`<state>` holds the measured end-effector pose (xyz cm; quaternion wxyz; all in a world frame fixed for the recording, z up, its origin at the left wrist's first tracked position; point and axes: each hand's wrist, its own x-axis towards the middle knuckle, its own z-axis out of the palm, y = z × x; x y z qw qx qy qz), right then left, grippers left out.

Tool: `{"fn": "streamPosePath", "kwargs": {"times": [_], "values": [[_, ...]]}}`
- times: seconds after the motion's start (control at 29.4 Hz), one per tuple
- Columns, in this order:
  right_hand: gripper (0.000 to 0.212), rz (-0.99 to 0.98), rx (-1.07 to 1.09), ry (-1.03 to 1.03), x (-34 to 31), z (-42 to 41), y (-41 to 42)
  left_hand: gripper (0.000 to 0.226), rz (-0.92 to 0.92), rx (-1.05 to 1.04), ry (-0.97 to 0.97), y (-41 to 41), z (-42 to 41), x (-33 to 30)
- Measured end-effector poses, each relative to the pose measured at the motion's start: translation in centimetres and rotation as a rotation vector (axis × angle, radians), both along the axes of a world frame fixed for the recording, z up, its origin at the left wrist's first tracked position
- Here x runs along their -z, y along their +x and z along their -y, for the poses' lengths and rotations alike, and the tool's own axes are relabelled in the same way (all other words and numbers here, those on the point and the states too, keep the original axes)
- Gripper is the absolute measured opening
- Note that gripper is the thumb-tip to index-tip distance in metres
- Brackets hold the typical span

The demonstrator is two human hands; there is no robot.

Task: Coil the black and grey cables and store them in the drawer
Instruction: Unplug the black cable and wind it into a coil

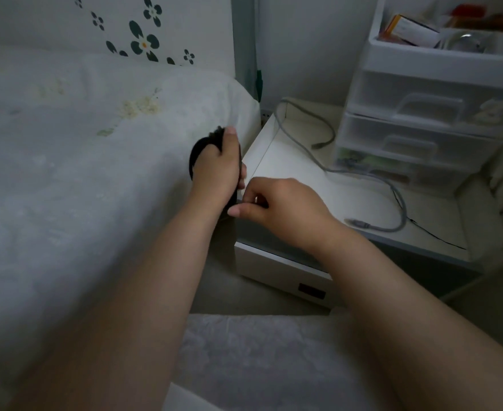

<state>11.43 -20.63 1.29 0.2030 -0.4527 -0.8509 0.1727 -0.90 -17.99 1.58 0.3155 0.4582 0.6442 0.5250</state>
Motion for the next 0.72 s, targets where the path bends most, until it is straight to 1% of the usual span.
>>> {"fn": "streamPosePath", "kwargs": {"times": [0.07, 0.1, 0.14, 0.2, 0.27, 0.34, 0.37, 0.41, 0.48, 0.51, 0.58, 0.61, 0.68, 0.72], "values": [[0.025, -0.181, -0.012, -0.131, -0.2, -0.6, 0.6, 0.057, -0.172, 0.094, -0.108, 0.2, -0.1, 0.2], [0.018, -0.281, -0.033, -0.207, -0.2, -0.8, 0.8, 0.061, -0.227, 0.155, -0.155, 0.3, -0.1, 0.4], [0.014, -0.352, -0.057, -0.262, -0.3, -0.9, 1.0, 0.065, -0.244, 0.22, -0.19, 0.4, -0.1, 0.4], [0.013, -0.426, -0.103, -0.317, -0.4, -1.2, 1.6, 0.075, -0.216, 0.336, -0.227, 0.6, 0.4, 0.3], [0.024, -0.469, -0.096, -0.344, -0.5, -1.4, 2.0, 0.085, -0.176, 0.452, -0.263, 0.7, 0.8, 0.1], [0.039, -0.401, -0.009, -0.276, -0.6, -1.6, 2.4, 0.088, -0.069, 0.628, -0.319, 0.8, 1.2, 0.2], [0.045, -0.332, 0.054, -0.205, -0.6, -1.8, 2.5, 0.085, 0.02, 0.707, -0.357, 0.8, 1.3, 0.3], [0.049, -0.304, 0.102, -0.159, -0.5, -2.0, 2.7, 0.081, 0.119, 0.763, -0.4, 0.8, 1.3, 0.3], [0.05, -0.377, 0.113, -0.186, -0.4, -2.6, 3.2, 0.072, 0.258, 0.83, -0.46, 0.6, 1.3, 0.3], [0.045, -0.436, 0.091, -0.218, -0.3, -2.9, 3.5, 0.07, 0.291, 0.852, -0.473, 0.5, 1.2, 0.3], [0.026, -0.508, 0.049, -0.26, -0.2, -3.4, 4.1, 0.064, 0.351, 0.881, -0.497, 0.4, 1.1, 0.5], [0.019, -0.544, 0.039, -0.284, -0.3, -3.6, 4.3, 0.057, 0.383, 0.887, -0.503, 0.4, 1.1, 0.6], [0.013, -0.63, 0.029, -0.356, -0.7, -3.7, 4.6, 0.034, 0.449, 0.889, -0.5, 0.4, 1.1, 0.7], [0.011, -0.656, 0.026, -0.381, -0.7, -3.7, 4.7, 0.026, 0.489, 0.897, -0.494, 0.4, 1.1, 0.6]]}}
